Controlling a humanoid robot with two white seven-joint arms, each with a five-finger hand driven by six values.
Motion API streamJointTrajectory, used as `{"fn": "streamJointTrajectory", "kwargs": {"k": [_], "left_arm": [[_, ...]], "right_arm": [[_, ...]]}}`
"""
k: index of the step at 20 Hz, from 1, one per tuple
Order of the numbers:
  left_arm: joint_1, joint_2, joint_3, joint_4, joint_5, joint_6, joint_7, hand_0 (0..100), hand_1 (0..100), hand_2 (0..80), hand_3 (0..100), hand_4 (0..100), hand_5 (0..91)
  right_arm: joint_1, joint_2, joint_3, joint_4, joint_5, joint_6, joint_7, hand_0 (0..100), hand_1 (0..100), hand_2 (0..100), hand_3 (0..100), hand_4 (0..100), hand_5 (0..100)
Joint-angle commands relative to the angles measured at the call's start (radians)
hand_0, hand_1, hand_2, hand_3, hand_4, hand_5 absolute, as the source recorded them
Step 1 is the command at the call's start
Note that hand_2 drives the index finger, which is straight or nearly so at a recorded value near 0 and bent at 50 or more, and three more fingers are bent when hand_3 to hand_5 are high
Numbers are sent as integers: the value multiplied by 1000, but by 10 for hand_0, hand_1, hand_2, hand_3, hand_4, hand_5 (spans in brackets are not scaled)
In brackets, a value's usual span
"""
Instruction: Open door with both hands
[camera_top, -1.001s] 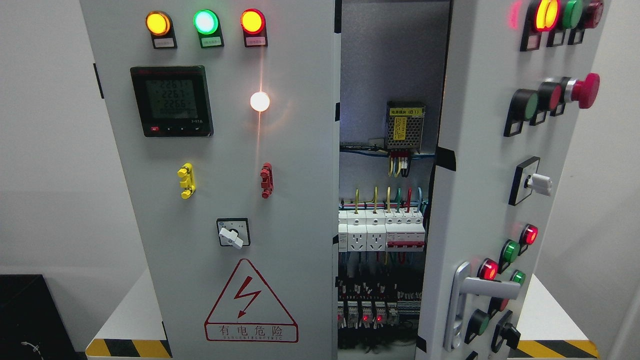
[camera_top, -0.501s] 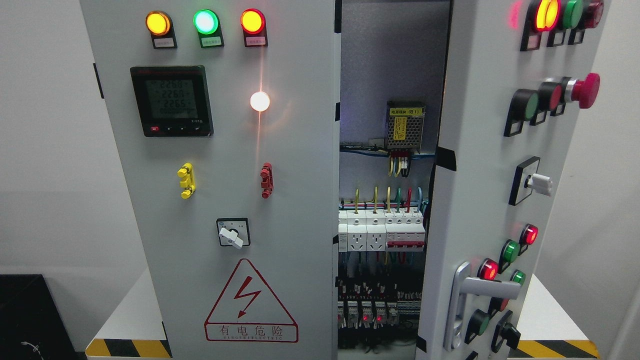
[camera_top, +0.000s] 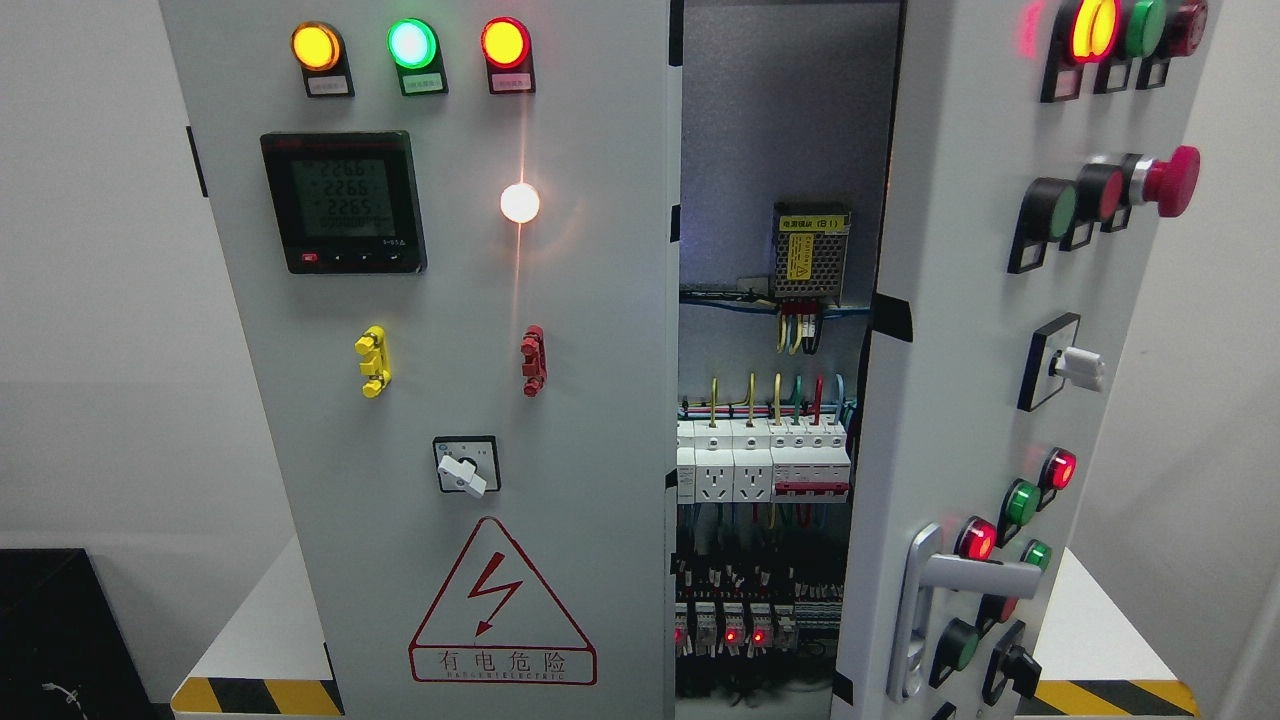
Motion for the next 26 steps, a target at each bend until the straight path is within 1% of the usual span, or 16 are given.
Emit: {"fn": "streamJointTrajectory", "kwargs": {"k": [1, 4, 7, 9, 10, 13, 15, 18, 22, 26], "left_arm": [[-64, 92, -12, -275, 2, -29, 0, 0, 0, 0, 0, 0, 0], [-138, 92, -24, -303, 5, -29, 0, 0, 0, 0, 0, 0, 0], [-247, 89, -82, -303, 4, -26, 0, 0, 0, 0, 0, 0, 0], [-316, 80, -100, -303, 4, -26, 0, 0, 0, 0, 0, 0, 0], [-349, 74, -120, -302, 5, -26, 2, 0, 0, 0, 0, 0, 0], [-438, 48, -247, -295, 4, -28, 2, 0, 0, 0, 0, 0, 0], [-486, 32, -289, -295, 4, -26, 3, 0, 0, 0, 0, 0, 0], [-556, -17, -306, -294, 13, -18, 3, 0, 0, 0, 0, 0, 0], [-656, -73, -318, -291, 80, -14, 3, 0, 0, 0, 0, 0, 0], [-731, -103, -337, -283, 87, 37, 3, 0, 0, 0, 0, 0, 0]], "right_arm": [[0, 0, 0, 0, 0, 0, 0, 191, 0, 0, 0, 0, 0], [0, 1, 0, 0, 0, 0, 0, 191, 0, 0, 0, 0, 0], [0, 0, 0, 0, 0, 0, 0, 191, 0, 0, 0, 0, 0], [0, 0, 0, 0, 0, 0, 0, 191, 0, 0, 0, 0, 0], [0, 0, 0, 0, 0, 0, 0, 191, 0, 0, 0, 0, 0], [0, 0, 0, 0, 0, 0, 0, 191, 0, 0, 0, 0, 0], [0, 0, 0, 0, 0, 0, 0, 192, 0, 0, 0, 0, 0], [0, 0, 0, 0, 0, 0, 0, 191, 0, 0, 0, 0, 0], [0, 0, 0, 0, 0, 0, 0, 191, 0, 0, 0, 0, 0], [0, 0, 0, 0, 0, 0, 0, 191, 0, 0, 0, 0, 0]]}}
